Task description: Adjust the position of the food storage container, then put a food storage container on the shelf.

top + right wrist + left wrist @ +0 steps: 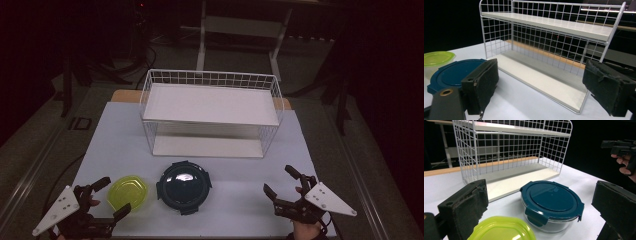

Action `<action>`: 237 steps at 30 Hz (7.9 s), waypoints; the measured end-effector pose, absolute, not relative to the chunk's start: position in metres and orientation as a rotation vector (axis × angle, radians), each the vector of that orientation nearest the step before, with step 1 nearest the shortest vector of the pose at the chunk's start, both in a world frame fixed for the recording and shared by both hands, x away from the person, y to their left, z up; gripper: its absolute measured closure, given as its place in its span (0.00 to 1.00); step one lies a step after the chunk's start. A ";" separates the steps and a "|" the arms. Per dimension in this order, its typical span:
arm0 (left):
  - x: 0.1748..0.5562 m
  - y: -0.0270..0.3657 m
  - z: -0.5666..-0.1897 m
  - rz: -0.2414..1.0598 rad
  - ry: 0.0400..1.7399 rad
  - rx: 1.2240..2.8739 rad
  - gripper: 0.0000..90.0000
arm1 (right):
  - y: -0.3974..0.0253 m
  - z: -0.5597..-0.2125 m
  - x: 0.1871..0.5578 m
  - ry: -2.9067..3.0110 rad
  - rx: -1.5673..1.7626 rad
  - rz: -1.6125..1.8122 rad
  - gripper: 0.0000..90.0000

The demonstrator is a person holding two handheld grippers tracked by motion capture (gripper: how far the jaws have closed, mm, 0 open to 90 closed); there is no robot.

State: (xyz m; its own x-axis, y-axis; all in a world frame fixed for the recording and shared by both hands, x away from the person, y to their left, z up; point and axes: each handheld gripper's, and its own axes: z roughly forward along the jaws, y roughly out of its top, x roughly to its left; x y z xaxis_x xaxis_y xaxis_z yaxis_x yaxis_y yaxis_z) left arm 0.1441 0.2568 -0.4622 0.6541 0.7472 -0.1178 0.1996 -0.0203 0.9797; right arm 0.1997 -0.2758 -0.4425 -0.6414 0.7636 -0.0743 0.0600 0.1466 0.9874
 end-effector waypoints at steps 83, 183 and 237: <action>0.233 0.174 -0.471 0.240 0.964 2.411 0.99 | -0.276 -0.445 0.202 1.872 0.807 1.582 0.15; 0.286 0.012 -0.472 0.140 0.743 2.442 0.99 | -0.283 -0.444 0.203 1.856 0.815 1.566 0.15; 0.288 0.015 -0.447 -0.191 0.805 1.951 0.01 | -0.283 -0.438 0.205 1.926 0.869 1.455 0.21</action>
State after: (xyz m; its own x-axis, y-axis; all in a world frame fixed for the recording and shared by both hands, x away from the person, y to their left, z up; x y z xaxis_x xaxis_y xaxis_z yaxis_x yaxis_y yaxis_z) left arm 0.2884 0.0148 -0.4466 0.7683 0.4546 -0.4506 0.6088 -0.3016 0.7338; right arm 0.2046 -0.2830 -0.4378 -0.6276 0.7765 -0.0560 0.1583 0.1977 0.9674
